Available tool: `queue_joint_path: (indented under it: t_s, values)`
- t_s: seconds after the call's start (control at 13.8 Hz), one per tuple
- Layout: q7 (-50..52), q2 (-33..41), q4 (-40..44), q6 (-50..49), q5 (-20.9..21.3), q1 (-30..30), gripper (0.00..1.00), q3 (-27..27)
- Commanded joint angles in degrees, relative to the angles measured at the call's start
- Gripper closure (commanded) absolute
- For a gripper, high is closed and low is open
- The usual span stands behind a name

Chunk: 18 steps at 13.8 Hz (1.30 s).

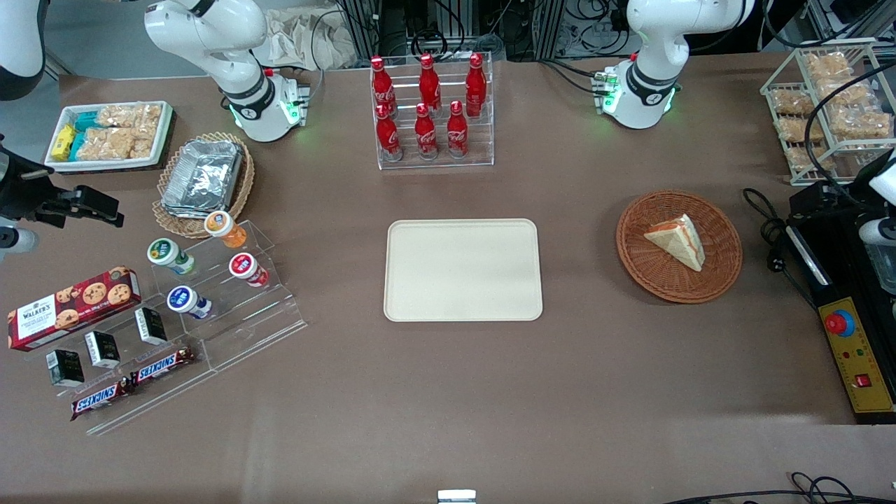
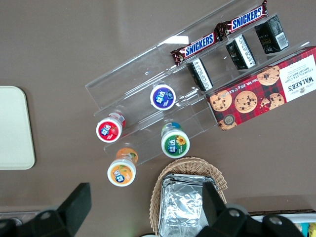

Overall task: Place sandwich from basket to tray
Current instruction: 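Move the left gripper toward the wicker basket with the sandwich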

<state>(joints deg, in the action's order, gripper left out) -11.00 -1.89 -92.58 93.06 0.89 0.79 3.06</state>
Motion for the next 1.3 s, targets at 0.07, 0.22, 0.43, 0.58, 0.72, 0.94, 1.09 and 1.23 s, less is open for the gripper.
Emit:
queue_joint_path:
  t_s: [0.07,0.22,0.43,0.58,0.72,0.94,1.09,1.23]
  values:
    - [0.72,0.31,0.21,-1.39,-0.28,-0.87,0.00,0.28]
    - [0.81,0.31,0.39,-2.18,-0.28,-0.87,0.00,0.28]
    - [0.46,0.22,0.21,-3.23,-0.28,-0.61,0.00,0.02]
    - [0.89,0.57,-0.23,-4.55,-0.28,-0.61,0.00,0.02]
    - [0.98,1.71,-2.15,-4.82,-0.28,-0.52,0.00,0.02]
    - [5.36,5.30,-8.11,-3.86,-1.06,-0.52,0.00,0.02]
    - [6.68,8.64,-14.26,-0.71,-2.73,-0.09,0.00,0.19]
    - [11.33,10.84,-19.80,2.63,-4.14,-0.08,0.00,0.19]
